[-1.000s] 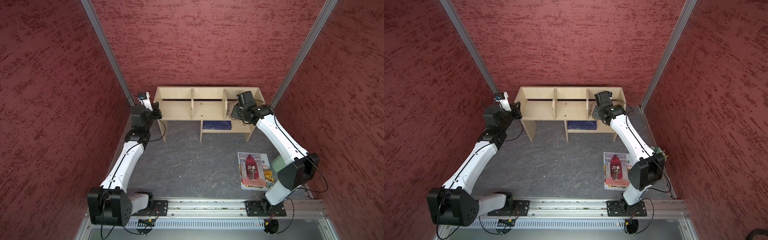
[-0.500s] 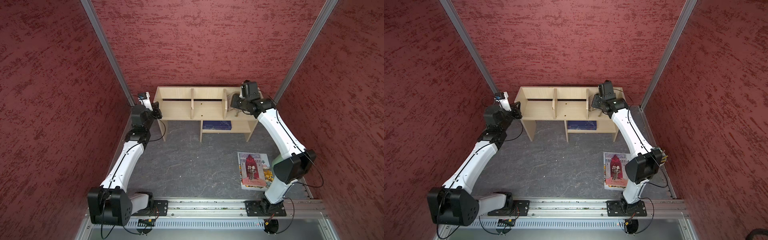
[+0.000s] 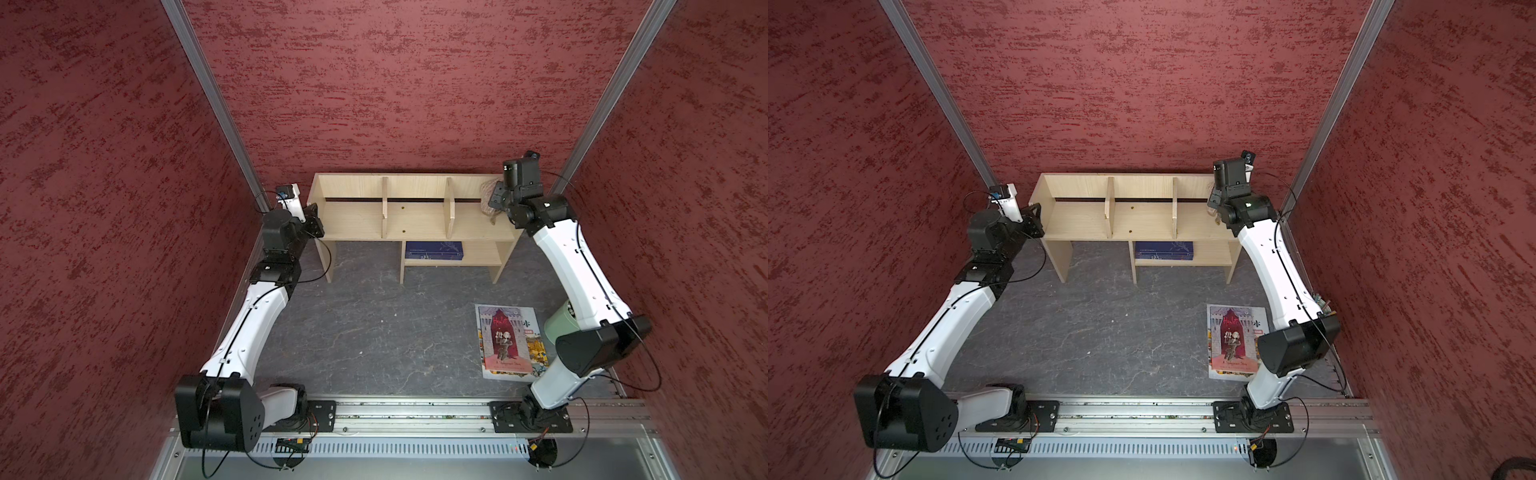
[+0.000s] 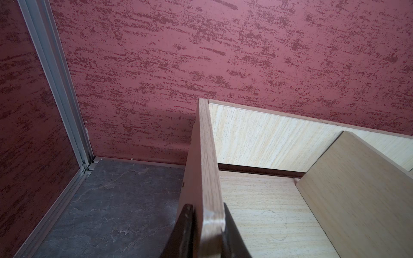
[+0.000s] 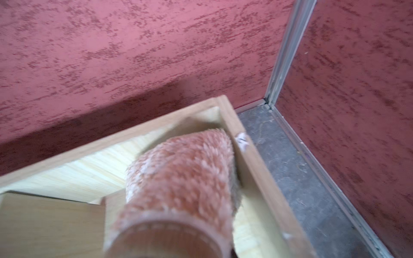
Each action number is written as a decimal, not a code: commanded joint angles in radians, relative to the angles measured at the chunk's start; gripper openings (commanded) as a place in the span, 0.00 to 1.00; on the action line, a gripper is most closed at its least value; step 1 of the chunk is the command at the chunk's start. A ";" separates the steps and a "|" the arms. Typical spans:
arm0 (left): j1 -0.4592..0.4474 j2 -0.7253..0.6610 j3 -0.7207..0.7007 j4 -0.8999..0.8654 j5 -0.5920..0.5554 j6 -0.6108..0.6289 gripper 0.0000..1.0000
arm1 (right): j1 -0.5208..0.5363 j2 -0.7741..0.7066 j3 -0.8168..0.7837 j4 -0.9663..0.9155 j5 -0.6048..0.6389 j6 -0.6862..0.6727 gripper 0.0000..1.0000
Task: Wipe the bookshelf clean with a cloth
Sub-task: Wipe the dust from the shelf.
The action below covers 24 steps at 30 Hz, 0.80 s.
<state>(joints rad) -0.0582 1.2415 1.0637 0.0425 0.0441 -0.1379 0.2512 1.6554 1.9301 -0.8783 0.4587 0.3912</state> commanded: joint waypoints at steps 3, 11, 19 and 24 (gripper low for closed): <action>-0.027 0.016 -0.031 -0.116 0.084 -0.115 0.00 | -0.005 -0.084 -0.130 -0.005 -0.023 0.011 0.00; -0.027 0.024 -0.031 -0.115 0.085 -0.116 0.00 | 0.049 -0.125 -0.397 0.215 -0.270 0.152 0.00; -0.029 0.029 -0.031 -0.115 0.092 -0.118 0.00 | 0.122 -0.080 -0.345 0.238 -0.328 0.141 0.00; -0.029 0.025 -0.031 -0.116 0.085 -0.117 0.00 | 0.121 -0.084 -0.297 0.105 -0.154 0.105 0.00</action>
<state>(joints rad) -0.0601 1.2419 1.0637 0.0429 0.0410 -0.1379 0.3759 1.5703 1.5761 -0.6945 0.1970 0.5148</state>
